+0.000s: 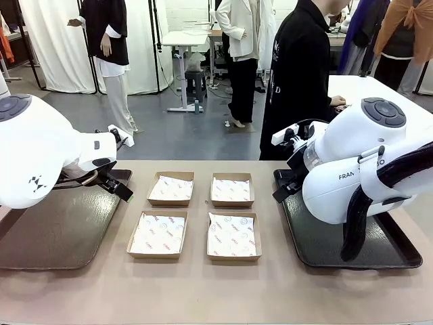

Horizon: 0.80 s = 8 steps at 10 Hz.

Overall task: Individually package the donuts and arrange them on the tray.
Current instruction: Pick up one Paper togo box.

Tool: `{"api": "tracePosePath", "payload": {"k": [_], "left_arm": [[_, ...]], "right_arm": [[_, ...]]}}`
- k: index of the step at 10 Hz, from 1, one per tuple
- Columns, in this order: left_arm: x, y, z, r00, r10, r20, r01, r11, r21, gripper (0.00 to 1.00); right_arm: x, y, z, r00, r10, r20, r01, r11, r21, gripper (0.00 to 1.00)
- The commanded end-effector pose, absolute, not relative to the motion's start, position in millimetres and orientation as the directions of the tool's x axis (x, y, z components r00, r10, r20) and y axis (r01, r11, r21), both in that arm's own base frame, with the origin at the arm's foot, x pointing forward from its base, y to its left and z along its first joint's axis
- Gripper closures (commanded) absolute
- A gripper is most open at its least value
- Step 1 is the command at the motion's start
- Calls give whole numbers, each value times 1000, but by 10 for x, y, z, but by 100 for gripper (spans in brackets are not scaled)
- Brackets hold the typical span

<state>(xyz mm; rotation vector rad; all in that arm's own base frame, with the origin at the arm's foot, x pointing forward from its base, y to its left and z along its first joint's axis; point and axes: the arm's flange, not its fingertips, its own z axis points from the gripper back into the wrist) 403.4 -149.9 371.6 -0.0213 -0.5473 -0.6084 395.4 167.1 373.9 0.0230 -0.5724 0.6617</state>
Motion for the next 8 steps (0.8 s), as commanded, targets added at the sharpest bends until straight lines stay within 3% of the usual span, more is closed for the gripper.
{"api": "tracePosePath", "payload": {"k": [1,2,3,4,6,8], "left_arm": [[4034,-1498,3716,683,-537,494,548,825,139,0],[4034,-1499,3716,683,-537,494,548,825,138,0],[3809,-1398,3763,675,-553,489,514,827,227,0],[3531,-1285,3800,666,-559,495,525,822,221,0],[3003,-1062,3850,674,-594,440,574,795,193,0],[2657,-915,3731,721,-610,327,604,786,134,0]], "right_arm": [[3954,1671,3739,641,574,509,-587,795,-157,0],[3954,1671,3739,641,574,509,-587,794,-157,0],[3738,1603,3796,631,615,473,-587,777,-229,0],[3482,1501,3884,627,630,459,-607,764,-219,0],[2898,1274,4059,625,681,381,-670,719,-188,0],[2502,1004,4107,676,663,321,-681,729,-73,0]]}}
